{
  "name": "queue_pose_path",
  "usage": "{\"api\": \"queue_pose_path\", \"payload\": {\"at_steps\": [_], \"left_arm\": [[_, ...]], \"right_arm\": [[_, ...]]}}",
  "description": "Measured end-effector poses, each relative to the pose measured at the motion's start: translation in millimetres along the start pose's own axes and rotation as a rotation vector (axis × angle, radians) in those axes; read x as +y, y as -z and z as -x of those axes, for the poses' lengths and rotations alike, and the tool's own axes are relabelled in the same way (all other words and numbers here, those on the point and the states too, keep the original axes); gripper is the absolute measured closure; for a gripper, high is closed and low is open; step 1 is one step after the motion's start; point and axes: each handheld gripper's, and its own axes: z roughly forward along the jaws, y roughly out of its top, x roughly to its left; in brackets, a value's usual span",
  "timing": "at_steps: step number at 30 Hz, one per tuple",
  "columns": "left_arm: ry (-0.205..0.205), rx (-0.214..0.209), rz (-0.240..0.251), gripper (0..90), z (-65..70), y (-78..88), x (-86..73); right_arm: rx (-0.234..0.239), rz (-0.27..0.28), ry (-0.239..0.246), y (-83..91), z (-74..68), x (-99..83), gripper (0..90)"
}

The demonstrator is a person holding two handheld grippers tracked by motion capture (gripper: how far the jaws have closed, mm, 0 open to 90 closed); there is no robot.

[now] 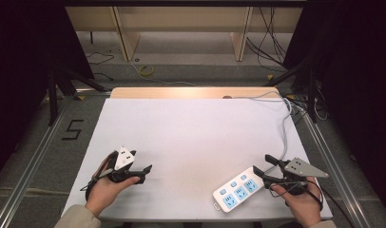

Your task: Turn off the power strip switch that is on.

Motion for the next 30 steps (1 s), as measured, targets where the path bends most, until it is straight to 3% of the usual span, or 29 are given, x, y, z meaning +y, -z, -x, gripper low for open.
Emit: {"api": "queue_pose_path", "payload": {"at_steps": [5,11,15,23,30], "left_arm": [[0.000,-0.002,-0.004,21.8,0.1,0.0,-0.6],[0.004,-0.003,-0.002,21.9,0.7,-0.3,-0.4],[0.001,-0.001,-0.003,21.9,0.0,-0.5,-0.5],[0.005,-0.001,0.001,22.0,0.0,-0.4,-0.4],[0.010,0.000,0.004,22.3,0.4,-0.9,-0.3]], "right_arm": [[-0.031,-0.006,-0.019,4.5,7.0,1.0,53.1],[-0.059,-0.029,-0.013,8.2,11.4,8.1,79.3],[-0.093,-0.039,-0.012,10.4,14.1,13.9,89.6],[-0.146,-0.031,-0.014,11.9,17.4,22.7,90.0],[-0.155,-0.030,-0.003,13.0,18.7,27.4,90.0]]}}
